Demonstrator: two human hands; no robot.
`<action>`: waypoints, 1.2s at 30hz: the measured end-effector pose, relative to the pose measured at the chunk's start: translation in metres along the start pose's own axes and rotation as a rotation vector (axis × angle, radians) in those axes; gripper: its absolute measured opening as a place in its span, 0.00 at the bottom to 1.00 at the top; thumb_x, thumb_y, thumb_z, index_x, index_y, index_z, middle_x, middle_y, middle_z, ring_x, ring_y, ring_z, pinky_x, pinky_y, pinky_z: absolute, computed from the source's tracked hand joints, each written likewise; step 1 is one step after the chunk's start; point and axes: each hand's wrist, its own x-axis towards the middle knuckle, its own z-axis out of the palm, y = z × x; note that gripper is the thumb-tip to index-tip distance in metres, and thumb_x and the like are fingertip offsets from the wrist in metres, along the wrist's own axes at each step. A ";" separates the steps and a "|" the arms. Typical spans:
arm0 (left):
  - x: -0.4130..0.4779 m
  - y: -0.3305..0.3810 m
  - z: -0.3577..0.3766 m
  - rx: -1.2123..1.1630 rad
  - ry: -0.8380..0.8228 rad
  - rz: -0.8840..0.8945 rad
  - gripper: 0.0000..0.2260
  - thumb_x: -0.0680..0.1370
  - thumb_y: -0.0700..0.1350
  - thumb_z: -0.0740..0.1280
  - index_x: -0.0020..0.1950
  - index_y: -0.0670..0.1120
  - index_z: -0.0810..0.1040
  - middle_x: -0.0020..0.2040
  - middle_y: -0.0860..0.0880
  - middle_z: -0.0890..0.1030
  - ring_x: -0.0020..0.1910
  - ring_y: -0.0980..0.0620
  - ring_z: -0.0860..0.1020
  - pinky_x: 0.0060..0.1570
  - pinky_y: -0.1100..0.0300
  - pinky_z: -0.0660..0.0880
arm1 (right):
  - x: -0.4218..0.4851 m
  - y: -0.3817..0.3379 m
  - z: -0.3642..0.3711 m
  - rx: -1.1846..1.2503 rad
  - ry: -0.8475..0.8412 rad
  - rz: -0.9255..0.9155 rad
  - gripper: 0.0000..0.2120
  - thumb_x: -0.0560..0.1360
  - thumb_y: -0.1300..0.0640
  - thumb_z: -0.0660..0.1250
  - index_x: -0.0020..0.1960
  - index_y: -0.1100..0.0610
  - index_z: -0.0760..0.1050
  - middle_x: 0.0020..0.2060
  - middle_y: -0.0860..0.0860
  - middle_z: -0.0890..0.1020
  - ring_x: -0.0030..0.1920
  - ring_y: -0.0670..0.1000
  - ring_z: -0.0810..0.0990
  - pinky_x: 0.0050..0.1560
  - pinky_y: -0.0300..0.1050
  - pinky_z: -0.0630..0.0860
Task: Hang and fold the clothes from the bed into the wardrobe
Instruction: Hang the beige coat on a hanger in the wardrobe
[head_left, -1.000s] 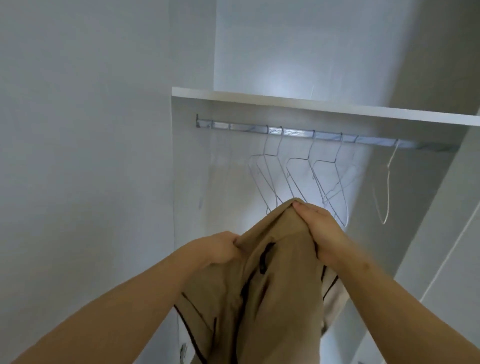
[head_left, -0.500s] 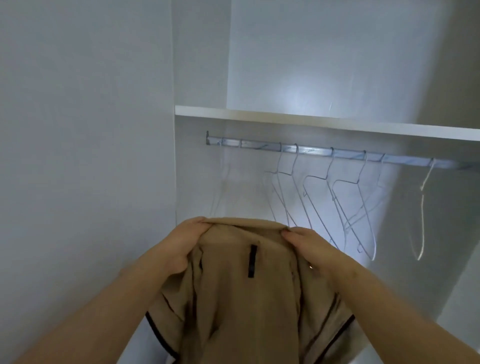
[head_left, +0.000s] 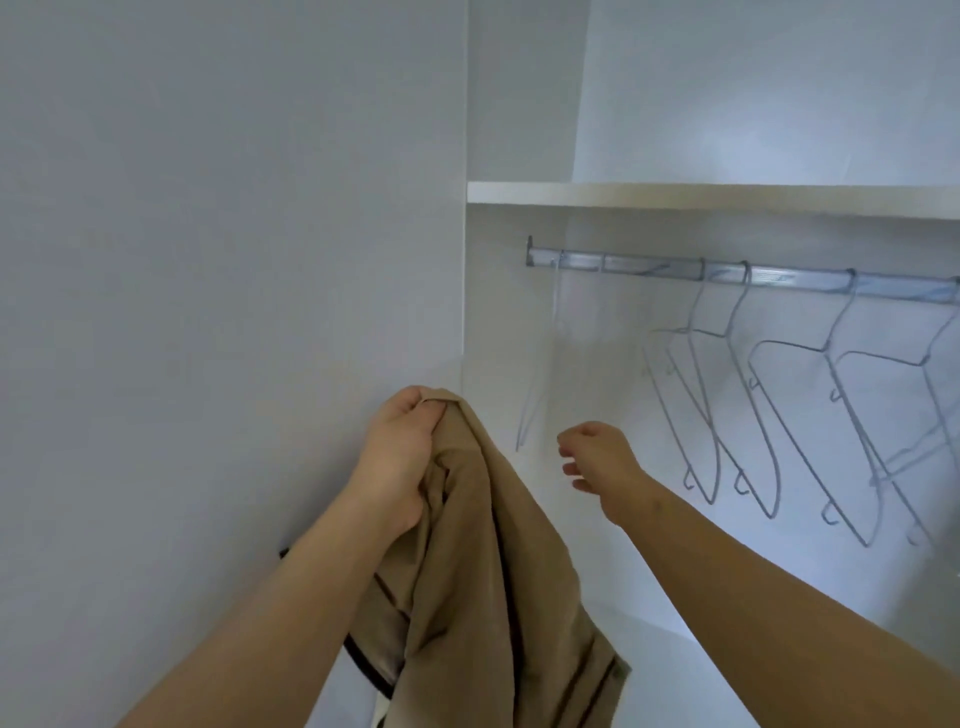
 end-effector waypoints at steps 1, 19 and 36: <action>0.002 0.001 0.001 0.005 0.036 0.012 0.14 0.80 0.38 0.59 0.35 0.47 0.75 0.30 0.50 0.77 0.26 0.58 0.76 0.23 0.69 0.73 | 0.008 0.000 0.006 -0.006 0.046 -0.023 0.06 0.77 0.62 0.59 0.51 0.60 0.74 0.42 0.55 0.76 0.41 0.53 0.74 0.44 0.46 0.72; 0.040 -0.003 0.016 0.003 0.096 -0.063 0.12 0.80 0.41 0.60 0.38 0.48 0.77 0.37 0.48 0.79 0.37 0.51 0.77 0.33 0.61 0.76 | 0.115 -0.011 0.067 0.289 -0.004 0.312 0.25 0.77 0.59 0.62 0.72 0.62 0.60 0.69 0.60 0.68 0.68 0.60 0.67 0.65 0.54 0.66; 0.035 0.003 0.019 -0.041 0.025 -0.087 0.13 0.80 0.37 0.58 0.38 0.44 0.75 0.23 0.53 0.79 0.21 0.59 0.77 0.19 0.68 0.71 | 0.122 -0.017 0.094 0.387 -0.124 0.196 0.10 0.78 0.58 0.62 0.57 0.61 0.70 0.36 0.52 0.75 0.35 0.50 0.73 0.40 0.44 0.70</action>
